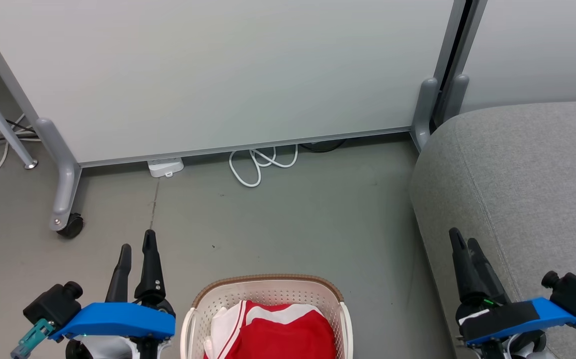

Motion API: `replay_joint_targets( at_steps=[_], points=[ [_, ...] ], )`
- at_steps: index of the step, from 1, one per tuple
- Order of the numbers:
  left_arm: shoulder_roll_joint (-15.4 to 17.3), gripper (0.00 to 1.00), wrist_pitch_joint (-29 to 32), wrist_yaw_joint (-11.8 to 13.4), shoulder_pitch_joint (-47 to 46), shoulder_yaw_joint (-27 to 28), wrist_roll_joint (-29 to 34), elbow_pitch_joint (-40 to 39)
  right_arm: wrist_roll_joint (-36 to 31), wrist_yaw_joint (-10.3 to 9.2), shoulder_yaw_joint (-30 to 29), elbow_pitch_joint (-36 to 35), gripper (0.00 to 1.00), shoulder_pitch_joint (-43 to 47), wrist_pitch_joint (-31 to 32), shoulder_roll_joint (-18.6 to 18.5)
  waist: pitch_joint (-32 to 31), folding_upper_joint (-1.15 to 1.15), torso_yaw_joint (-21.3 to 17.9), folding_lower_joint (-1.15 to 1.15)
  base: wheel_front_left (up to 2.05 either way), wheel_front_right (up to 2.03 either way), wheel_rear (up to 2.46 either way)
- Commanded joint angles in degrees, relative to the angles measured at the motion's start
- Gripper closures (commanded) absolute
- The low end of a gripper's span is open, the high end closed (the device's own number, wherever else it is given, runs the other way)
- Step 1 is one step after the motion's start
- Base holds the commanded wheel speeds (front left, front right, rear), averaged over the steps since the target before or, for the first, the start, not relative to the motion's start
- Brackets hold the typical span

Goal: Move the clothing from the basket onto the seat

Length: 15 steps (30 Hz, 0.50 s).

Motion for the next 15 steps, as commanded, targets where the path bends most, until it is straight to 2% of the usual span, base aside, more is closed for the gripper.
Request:
replay_joint_targets(
  at_steps=[1,15],
  points=[
    [0.5,0.00,-0.5,0.2,-1.0,-0.3,1.5,-1.0,-1.7,0.15,0.3,-0.9,0.00,-0.4,-0.5,-0.4,0.0,0.00,0.0,0.00,0.00,0.00,0.00],
    [1.1,0.00,-2.9,2.0,-0.7,-3.3,11.6,-1.4,-11.5,0.17,2.2,-1.3,0.00,0.0,-2.9,-0.4,-0.2,0.00,0.3,0.00,0.00,0.00,0.00]
  ],
)
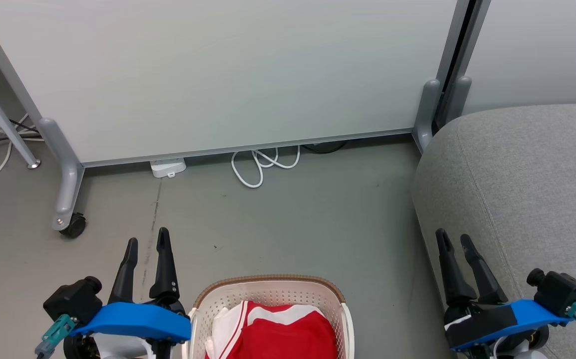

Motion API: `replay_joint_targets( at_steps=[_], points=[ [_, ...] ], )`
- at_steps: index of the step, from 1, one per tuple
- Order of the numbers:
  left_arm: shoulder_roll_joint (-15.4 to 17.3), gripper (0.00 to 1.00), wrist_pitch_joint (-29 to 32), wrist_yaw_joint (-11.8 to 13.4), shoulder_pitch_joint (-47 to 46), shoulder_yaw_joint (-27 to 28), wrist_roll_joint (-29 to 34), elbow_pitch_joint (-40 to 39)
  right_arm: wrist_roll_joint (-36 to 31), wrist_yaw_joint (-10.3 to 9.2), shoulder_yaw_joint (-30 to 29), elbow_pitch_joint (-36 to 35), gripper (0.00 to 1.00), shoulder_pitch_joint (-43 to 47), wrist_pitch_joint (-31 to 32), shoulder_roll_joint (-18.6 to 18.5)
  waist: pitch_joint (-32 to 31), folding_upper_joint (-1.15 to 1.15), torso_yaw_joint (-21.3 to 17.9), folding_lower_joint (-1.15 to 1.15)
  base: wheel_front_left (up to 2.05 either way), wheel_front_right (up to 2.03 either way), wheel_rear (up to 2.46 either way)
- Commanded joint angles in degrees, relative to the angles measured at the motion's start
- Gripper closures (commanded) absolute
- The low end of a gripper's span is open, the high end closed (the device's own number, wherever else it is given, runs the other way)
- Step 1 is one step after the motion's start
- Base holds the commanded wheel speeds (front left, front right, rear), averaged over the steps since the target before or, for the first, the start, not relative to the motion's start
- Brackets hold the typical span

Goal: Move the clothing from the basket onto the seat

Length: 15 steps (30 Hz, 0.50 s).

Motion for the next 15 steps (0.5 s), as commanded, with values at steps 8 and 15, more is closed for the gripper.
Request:
replay_joint_targets(
  at_steps=[8,15],
  points=[
    [0.7,0.00,-1.6,0.9,-0.4,-1.5,5.9,-1.1,-5.9,0.14,1.0,-1.1,0.00,0.3,-1.6,-0.4,0.0,0.00,0.2,0.00,0.00,0.00,0.00],
    [0.9,0.00,-2.6,1.4,-0.5,-2.5,10.0,-1.1,-9.8,0.15,1.7,-1.2,0.00,0.2,-2.6,-0.4,0.1,0.00,0.4,0.00,0.00,0.00,0.00]
  ],
)
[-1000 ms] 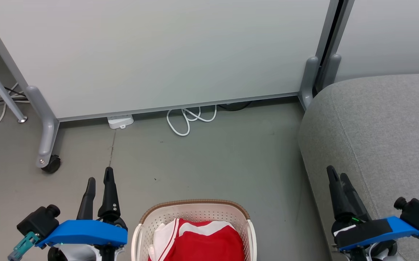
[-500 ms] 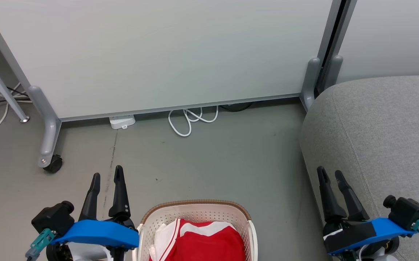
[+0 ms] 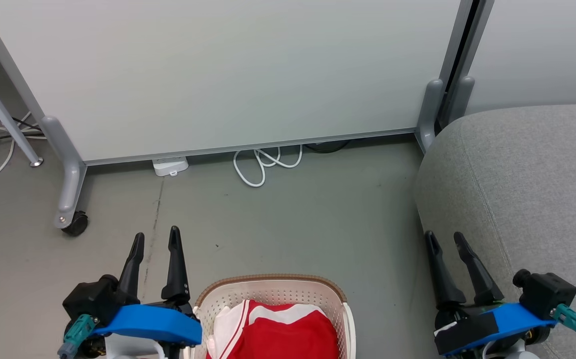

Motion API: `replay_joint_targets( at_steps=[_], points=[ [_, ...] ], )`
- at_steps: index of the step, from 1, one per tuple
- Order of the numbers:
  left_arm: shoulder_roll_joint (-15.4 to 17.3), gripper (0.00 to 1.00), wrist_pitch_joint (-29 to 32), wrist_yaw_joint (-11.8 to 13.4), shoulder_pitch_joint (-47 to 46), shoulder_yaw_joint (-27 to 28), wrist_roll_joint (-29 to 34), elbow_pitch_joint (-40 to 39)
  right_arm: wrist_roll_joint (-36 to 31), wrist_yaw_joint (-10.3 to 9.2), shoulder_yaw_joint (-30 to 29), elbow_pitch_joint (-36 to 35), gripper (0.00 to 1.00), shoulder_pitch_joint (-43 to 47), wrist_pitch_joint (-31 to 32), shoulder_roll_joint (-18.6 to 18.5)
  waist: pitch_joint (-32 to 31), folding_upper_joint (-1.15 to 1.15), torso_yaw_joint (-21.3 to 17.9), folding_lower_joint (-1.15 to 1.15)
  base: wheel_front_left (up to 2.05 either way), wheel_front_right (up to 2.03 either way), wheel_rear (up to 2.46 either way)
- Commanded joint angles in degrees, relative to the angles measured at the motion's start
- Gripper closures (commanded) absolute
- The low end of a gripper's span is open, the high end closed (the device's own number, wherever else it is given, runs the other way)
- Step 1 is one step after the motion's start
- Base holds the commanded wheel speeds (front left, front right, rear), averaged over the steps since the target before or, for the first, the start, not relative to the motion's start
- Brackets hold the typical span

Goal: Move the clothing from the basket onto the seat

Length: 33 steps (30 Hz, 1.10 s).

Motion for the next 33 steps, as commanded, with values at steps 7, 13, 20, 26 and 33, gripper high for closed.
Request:
replay_joint_targets(
  at_steps=[7,13,20,26,33],
  points=[
    [0.5,0.00,-1.4,0.6,-0.5,-1.1,4.8,-0.5,-4.4,0.11,0.8,-0.9,0.00,0.1,-1.4,-0.4,0.0,0.00,0.2,0.00,0.00,0.00,0.00],
    [0.6,0.00,-2.1,0.9,-0.3,-1.8,8.0,-0.5,-7.5,0.12,1.4,-0.8,0.00,0.3,-2.2,-0.4,0.0,0.00,0.3,0.00,0.00,0.00,0.00],
    [0.6,0.00,-3.0,1.0,-0.2,-2.8,11.3,-0.2,-11.0,0.13,2.1,-0.9,0.00,0.4,-3.0,-0.4,0.1,0.00,0.5,0.00,0.00,0.00,0.00],
    [0.5,0.00,-3.7,1.1,-0.1,-3.3,14.1,0.1,-13.9,0.14,2.5,-0.9,0.00,0.5,-3.7,-0.4,0.0,0.00,0.6,0.00,0.00,0.00,0.00],
    [0.4,0.00,-4.5,1.3,0.1,-3.8,17.2,0.2,-17.0,0.14,3.2,-1.0,0.00,0.7,-4.5,-0.4,0.1,0.00,0.9,0.00,0.00,0.00,0.00]
  ],
)
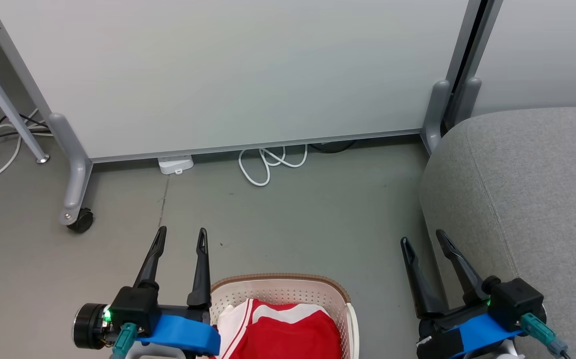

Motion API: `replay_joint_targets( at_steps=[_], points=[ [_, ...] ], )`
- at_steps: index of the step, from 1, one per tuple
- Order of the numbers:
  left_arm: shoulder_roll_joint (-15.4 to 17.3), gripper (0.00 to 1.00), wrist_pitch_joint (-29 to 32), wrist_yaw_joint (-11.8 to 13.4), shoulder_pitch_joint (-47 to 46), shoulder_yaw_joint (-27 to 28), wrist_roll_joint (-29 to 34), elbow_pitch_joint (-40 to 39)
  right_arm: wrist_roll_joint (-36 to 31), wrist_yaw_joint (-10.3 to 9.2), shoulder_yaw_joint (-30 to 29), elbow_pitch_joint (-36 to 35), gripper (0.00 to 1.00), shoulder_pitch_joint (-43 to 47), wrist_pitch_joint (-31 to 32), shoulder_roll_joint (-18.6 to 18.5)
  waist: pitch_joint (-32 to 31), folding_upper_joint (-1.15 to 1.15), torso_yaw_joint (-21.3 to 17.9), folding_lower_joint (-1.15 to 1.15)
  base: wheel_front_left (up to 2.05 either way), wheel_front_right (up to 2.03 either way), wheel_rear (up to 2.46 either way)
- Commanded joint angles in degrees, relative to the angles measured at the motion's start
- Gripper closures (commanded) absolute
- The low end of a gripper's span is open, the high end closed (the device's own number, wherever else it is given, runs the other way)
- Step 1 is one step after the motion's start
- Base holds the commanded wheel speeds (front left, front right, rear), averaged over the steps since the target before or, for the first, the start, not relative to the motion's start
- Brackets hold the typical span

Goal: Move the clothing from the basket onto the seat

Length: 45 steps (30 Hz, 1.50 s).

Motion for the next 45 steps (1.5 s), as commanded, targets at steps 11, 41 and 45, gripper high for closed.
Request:
replay_joint_targets(
  at_steps=[11,41,45],
  points=[
    [0.1,0.00,-1.5,0.3,-0.1,-1.0,5.1,0.2,-5.2,0.14,0.9,-0.5,0.00,0.5,-1.6,-0.3,0.2,0.00,0.5,0.00,0.00,0.00,0.00],
    [-0.4,0.00,-2.0,-0.5,0.1,-0.4,6.6,0.9,-5.5,0.14,0.2,0.5,0.00,0.5,-2.0,-0.3,0.4,0.00,0.4,0.00,0.00,0.00,0.00],
    [-0.5,0.00,-2.0,-0.7,0.1,-0.2,6.6,1.0,-5.4,0.14,0.3,0.4,0.00,0.5,-2.0,-0.3,0.5,0.00,0.3,0.00,0.00,0.00,0.00]
  ],
)
